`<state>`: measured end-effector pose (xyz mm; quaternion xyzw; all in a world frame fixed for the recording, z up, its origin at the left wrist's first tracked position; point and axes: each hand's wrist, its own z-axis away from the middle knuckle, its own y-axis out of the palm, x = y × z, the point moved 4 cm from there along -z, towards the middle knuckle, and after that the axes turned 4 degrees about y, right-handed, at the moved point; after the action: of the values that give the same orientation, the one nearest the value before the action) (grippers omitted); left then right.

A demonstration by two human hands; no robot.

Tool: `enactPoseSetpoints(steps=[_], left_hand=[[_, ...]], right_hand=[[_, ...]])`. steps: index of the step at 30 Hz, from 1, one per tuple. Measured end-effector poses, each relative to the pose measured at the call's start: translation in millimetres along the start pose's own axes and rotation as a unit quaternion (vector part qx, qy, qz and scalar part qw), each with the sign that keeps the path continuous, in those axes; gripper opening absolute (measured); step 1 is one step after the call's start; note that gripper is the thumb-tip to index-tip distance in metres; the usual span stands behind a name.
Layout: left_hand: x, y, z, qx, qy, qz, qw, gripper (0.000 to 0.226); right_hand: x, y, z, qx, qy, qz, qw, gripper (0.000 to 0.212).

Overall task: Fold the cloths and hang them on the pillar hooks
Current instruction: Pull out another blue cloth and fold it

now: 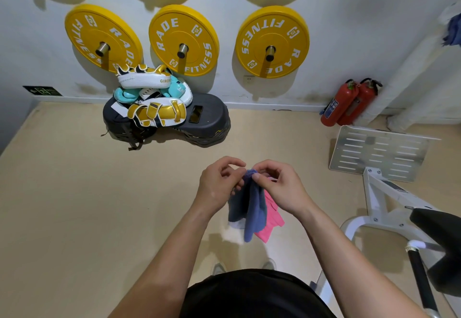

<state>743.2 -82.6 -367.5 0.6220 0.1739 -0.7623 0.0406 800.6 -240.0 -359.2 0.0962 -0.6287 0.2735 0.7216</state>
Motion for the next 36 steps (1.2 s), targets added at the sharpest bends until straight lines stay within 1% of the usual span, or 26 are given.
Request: enactPoseSetpoints(steps=[2, 4, 6, 10, 14, 16, 18, 20, 24, 26, 28, 32, 33, 36], left_hand=[[1.5, -4.9, -4.1, 0.023, 0.050, -0.076, 0.996, 0.017], [3.3, -5.1, -6.9, 0.062, 0.069, -0.111, 0.990, 0.015], [5.3, -4.1, -8.2, 0.074, 0.066, -0.120, 0.988, 0.013], [13.2, -3.3, -9.3, 0.065, 0.059, -0.144, 0.986, 0.014], [32.1, -7.6, -10.3, 0.057, 0.030, -0.158, 0.985, 0.011], [41.2, -13.4, -8.4, 0.044, 0.014, -0.159, 0.986, 0.015], [49.8, -21.5, -5.6, 0.031, -0.004, -0.158, 0.987, 0.018], [58.4, -31.3, -2.4, 0.025, -0.031, -0.157, 0.987, 0.017], [71.3, -55.8, 3.9, -0.005, -0.085, -0.171, 0.982, 0.019], [73.4, -69.1, 5.9, -0.031, -0.104, -0.180, 0.978, 0.021], [72.6, -80.4, 6.6, -0.060, -0.112, -0.170, 0.977, 0.020], [61.2, -90.7, 3.3, -0.109, -0.102, -0.088, 0.985, 0.019], [58.8, -90.9, 1.6, -0.107, -0.099, -0.088, 0.985, 0.019], [53.8, -88.8, -0.1, -0.079, -0.096, -0.131, 0.984, 0.022]], right_hand=[[8.0, -3.9, -4.6, 0.027, -0.014, 0.028, 0.999, 0.014], [18.8, -8.1, -8.8, 0.047, -0.027, 0.033, 0.998, 0.016], [31.5, -13.3, -13.3, 0.057, -0.044, 0.038, 0.997, 0.020], [56.2, -22.3, -20.8, 0.074, -0.082, 0.071, 0.991, 0.017], [76.5, -36.9, -26.5, 0.064, -0.109, 0.076, 0.989, 0.022], [82.4, -44.9, -29.5, 0.049, -0.121, 0.082, 0.988, 0.018], [83.1, -52.8, -32.6, 0.031, -0.121, 0.086, 0.988, 0.022], [80.5, -60.8, -35.4, 0.003, -0.113, 0.092, 0.989, 0.025], [67.4, -75.5, -40.2, -0.073, -0.087, 0.109, 0.988, 0.012], [58.5, -82.8, -41.3, -0.124, -0.069, 0.113, 0.983, 0.012], [47.7, -89.0, -41.4, -0.163, -0.044, 0.122, 0.978, 0.013], [14.7, -94.6, -40.7, -0.206, 0.028, 0.139, 0.968, 0.008], [5.9, -95.3, -40.0, -0.217, 0.048, 0.134, 0.966, 0.007], [-13.9, -97.5, -35.1, -0.239, 0.095, 0.119, 0.959, 0.006]])
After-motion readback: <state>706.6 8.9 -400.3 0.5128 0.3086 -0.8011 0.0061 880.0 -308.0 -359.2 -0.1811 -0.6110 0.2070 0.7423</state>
